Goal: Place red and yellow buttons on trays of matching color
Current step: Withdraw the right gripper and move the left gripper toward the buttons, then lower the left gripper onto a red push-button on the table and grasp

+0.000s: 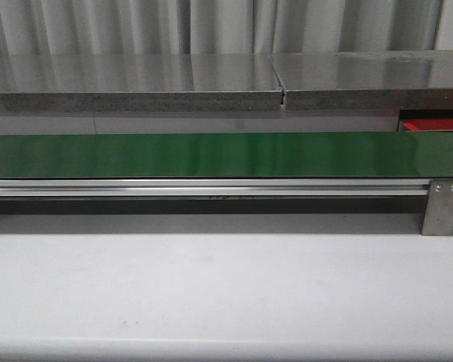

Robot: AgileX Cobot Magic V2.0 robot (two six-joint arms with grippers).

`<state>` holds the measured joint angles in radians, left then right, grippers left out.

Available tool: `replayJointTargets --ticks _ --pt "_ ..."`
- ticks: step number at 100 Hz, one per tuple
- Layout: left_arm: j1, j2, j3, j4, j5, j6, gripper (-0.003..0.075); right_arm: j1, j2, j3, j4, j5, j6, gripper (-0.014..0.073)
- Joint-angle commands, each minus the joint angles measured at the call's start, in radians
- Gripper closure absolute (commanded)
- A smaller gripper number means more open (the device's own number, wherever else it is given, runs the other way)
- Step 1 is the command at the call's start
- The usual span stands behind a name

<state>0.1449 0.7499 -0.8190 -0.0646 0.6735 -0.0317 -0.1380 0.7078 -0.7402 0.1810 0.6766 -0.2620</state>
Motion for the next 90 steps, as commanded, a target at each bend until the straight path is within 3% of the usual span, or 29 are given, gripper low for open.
replayJointTargets --ticks 1,24,51,90 --pt "0.039 0.105 -0.119 0.010 -0.059 -0.043 0.0060 0.001 -0.004 -0.025 0.007 -0.068 -0.011 0.0712" --pt "0.211 0.436 -0.309 -0.078 -0.059 -0.076 0.0061 0.001 -0.004 -0.025 0.007 -0.068 -0.011 0.0712" --pt "0.399 0.737 -0.378 -0.121 -0.056 -0.078 0.0061 0.001 -0.004 -0.025 0.007 -0.068 -0.011 0.0712" --pt "0.540 0.897 -0.380 -0.040 -0.116 -0.078 0.0061 0.001 -0.004 -0.025 0.007 -0.068 -0.011 0.0712"
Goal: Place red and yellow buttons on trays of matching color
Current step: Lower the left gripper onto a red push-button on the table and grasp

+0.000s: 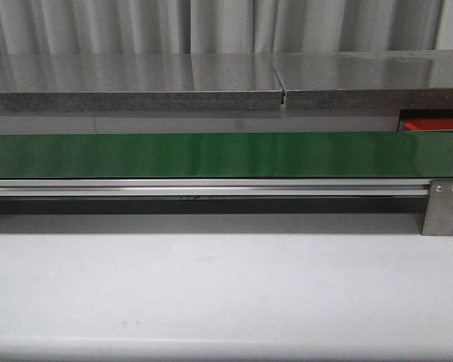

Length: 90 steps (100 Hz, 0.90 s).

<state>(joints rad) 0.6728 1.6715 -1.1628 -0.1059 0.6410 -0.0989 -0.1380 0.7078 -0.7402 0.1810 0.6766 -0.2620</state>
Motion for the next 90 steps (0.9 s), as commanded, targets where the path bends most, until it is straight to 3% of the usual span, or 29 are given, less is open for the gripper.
replayJointTargets --ticks 1,36,90 --pt "0.012 -0.021 -0.036 0.001 -0.089 -0.011 0.0061 0.001 -0.004 -0.025 0.007 -0.068 -0.011 0.0712" --pt "0.003 0.142 -0.128 -0.011 -0.033 0.017 0.0061 0.001 -0.004 -0.025 0.007 -0.068 -0.011 0.0712" --pt "-0.023 0.146 -0.148 -0.011 -0.071 0.080 0.0061 0.001 -0.004 -0.025 0.007 -0.068 -0.011 0.0712"
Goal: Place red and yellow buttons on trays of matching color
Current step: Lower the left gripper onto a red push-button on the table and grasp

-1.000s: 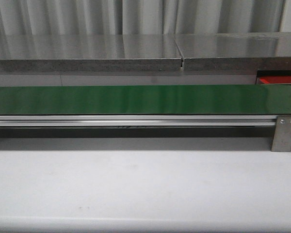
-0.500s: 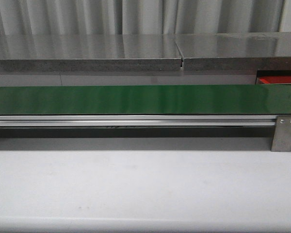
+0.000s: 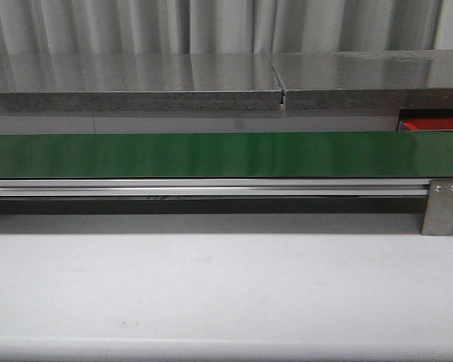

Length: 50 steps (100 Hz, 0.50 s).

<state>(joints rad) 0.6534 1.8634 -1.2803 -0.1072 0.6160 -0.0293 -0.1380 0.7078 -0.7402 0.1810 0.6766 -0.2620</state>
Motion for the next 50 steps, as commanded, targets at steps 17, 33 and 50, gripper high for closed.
replayJointTargets --ticks 17,33,50 --pt "-0.004 -0.036 -0.036 -0.009 -0.056 0.012 0.0061 0.001 -0.004 -0.025 0.007 -0.068 -0.011 0.0712" --pt "-0.011 0.023 -0.077 -0.016 -0.012 0.015 0.0061 0.001 -0.004 -0.025 0.007 -0.068 -0.011 0.0712" --pt "-0.023 0.047 -0.087 -0.016 -0.007 0.017 0.0062 0.001 -0.004 -0.025 0.007 -0.068 -0.011 0.0712"
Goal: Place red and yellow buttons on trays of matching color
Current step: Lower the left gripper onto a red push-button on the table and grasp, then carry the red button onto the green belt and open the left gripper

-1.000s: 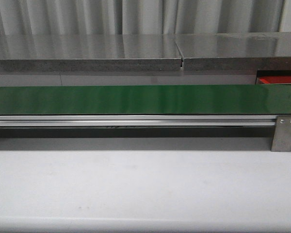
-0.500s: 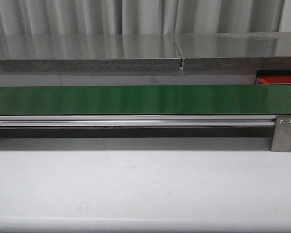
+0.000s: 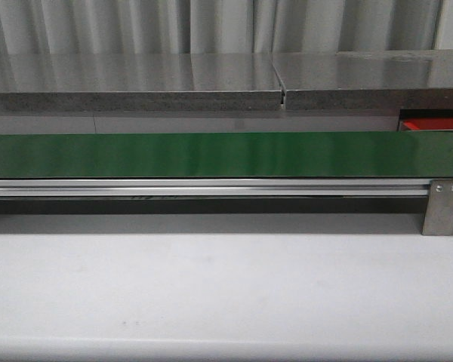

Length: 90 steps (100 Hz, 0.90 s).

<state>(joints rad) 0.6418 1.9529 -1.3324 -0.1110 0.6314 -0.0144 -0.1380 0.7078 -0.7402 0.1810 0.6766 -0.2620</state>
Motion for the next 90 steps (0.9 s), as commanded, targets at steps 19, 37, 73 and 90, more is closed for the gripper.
replayJointTargets --ticks 19,37,73,90 --pt "-0.013 -0.027 -0.035 -0.013 -0.016 0.002 0.0078 0.001 -0.004 -0.025 0.007 -0.068 -0.011 0.0712" --pt "-0.013 -0.006 -0.035 -0.017 0.000 0.002 0.0276 0.001 -0.004 -0.025 0.007 -0.068 -0.011 0.0712" --pt "-0.013 -0.023 -0.088 -0.017 0.087 0.002 0.0599 0.001 -0.004 -0.025 0.007 -0.068 -0.011 0.0712" --pt "-0.015 -0.102 -0.131 -0.017 0.147 0.004 0.0604 0.001 -0.004 -0.025 0.007 -0.068 -0.011 0.0712"
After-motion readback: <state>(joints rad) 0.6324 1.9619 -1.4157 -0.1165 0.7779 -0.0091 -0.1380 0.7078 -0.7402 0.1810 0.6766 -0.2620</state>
